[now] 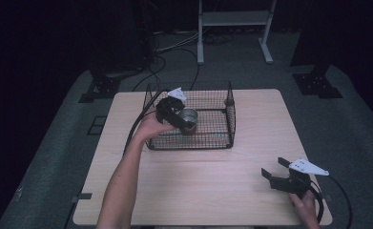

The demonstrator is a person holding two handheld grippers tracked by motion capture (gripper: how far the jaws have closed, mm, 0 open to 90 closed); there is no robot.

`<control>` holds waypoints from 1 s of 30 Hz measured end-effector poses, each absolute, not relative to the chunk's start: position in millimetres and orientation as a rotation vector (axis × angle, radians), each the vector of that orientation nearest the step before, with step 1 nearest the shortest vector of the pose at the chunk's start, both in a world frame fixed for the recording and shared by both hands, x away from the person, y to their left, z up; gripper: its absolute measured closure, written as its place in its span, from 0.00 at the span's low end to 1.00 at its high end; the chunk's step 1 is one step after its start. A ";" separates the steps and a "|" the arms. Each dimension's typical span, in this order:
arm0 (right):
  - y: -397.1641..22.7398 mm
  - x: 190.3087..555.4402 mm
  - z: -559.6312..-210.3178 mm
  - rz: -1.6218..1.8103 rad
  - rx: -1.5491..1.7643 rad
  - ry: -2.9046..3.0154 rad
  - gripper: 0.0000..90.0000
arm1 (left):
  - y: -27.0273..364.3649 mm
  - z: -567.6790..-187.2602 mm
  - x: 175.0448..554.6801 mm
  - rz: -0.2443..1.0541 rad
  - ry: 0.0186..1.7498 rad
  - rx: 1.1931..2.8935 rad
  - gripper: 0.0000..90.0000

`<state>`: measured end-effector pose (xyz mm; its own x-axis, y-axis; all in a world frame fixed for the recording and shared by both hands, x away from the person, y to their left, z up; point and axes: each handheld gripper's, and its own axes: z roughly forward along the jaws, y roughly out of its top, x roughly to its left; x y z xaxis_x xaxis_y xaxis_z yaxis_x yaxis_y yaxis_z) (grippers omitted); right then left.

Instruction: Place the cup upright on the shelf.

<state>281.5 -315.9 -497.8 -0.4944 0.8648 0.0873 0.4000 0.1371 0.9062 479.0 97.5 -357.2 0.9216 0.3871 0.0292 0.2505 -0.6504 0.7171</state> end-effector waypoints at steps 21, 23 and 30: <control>-315.7 281.3 -497.8 1.324 1.211 1.954 0.15 | 102.5 -356.5 451.2 0.258 0.404 2.305 0.08; -315.7 281.3 -497.8 1.323 1.211 1.955 0.15 | 103.5 -356.1 449.5 0.262 0.398 2.308 0.08; -315.5 281.3 -497.8 1.321 1.209 1.955 0.15 | 111.8 -358.1 436.9 0.268 0.393 2.290 0.08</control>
